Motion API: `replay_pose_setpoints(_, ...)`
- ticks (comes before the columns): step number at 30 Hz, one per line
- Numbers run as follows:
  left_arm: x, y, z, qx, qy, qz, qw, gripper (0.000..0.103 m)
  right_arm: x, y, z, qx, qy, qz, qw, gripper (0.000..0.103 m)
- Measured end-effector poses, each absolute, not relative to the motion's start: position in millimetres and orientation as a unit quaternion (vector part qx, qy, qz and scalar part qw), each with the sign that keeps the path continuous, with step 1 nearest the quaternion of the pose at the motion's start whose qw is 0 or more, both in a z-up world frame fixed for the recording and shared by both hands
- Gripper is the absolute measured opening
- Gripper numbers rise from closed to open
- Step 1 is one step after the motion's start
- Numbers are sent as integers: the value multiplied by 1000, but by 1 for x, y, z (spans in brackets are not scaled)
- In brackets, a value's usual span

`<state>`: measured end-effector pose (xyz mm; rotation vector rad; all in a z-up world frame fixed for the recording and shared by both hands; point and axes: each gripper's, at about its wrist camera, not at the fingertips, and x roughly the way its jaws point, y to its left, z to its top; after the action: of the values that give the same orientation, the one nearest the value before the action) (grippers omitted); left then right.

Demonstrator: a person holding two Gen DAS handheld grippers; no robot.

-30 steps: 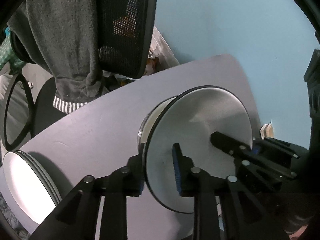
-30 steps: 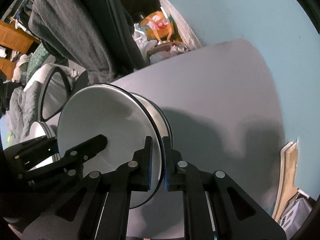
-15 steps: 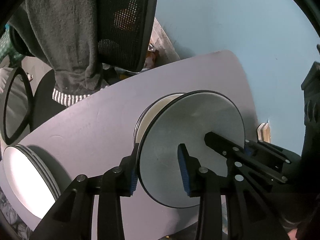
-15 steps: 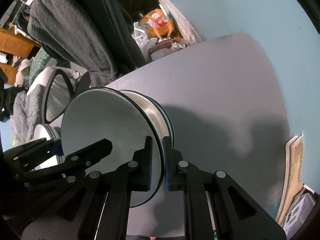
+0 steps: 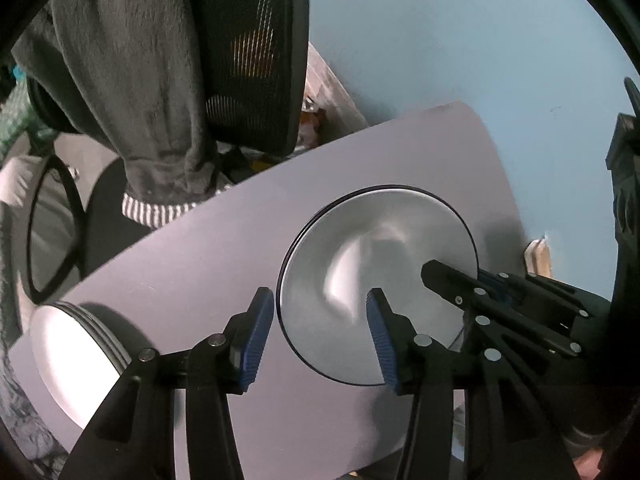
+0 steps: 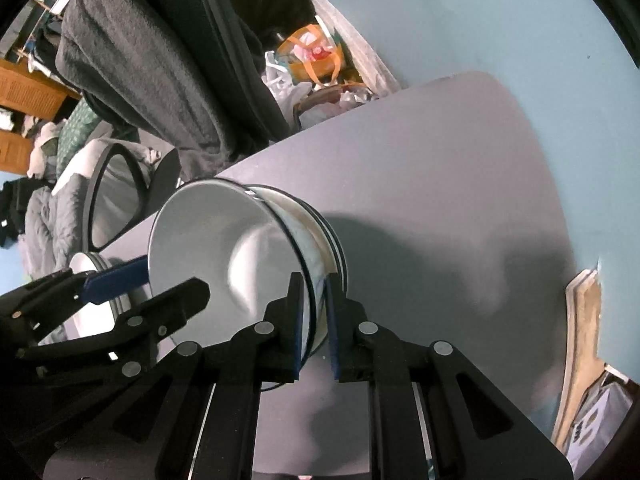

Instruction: Organize plates and bowls

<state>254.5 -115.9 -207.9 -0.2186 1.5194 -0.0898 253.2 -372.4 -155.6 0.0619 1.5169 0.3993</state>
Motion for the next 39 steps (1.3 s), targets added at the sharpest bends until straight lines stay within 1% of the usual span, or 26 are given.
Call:
replay_pose_setpoints(4,250,-115,-203,-97,680,-37,726,52,252,-371,-152,17,680,177,712,13)
replay_pose_setpoints(6,247,-116,-199,-98,675,-38,730,54,250,-371,-148,6,672,169,721,16)
replay_pose_setpoints(7,244,-115,-197,-100,672,-39,733,54,249,-371,-145,-2,667,163,727,19)
replay_pose_setpoints(9,242,-114,-193,-100,669,-39,735,55,248,-372,-141,-7,661,158,734,31)
replay_pose_setpoints(11,238,-112,-188,-101,664,-39,740,57,247,-373,-134,-13,652,159,741,35)
replay_pose_setpoints(15,230,-109,-179,-104,657,-38,746,57,245,-374,-125,-21,638,160,753,52)
replay_pose_setpoints(17,225,-106,-173,-109,653,-37,749,57,243,-374,-119,-25,631,161,759,56)
replay_pose_setpoints(31,186,-104,-142,-126,625,-35,770,59,227,-374,-83,-25,604,168,779,58)
replay_pose_setpoints(33,181,-103,-138,-128,619,-34,774,59,224,-375,-78,-28,599,168,782,62)
replay_pose_setpoints(35,175,-100,-132,-132,612,-32,779,63,220,-375,-73,-32,593,170,787,64)
replay_pose_setpoints(36,173,-99,-130,-135,608,-30,782,69,218,-376,-71,-35,589,171,789,65)
replay_pose_setpoints(39,168,-96,-123,-139,597,-28,790,70,214,-378,-66,-41,584,173,792,65)
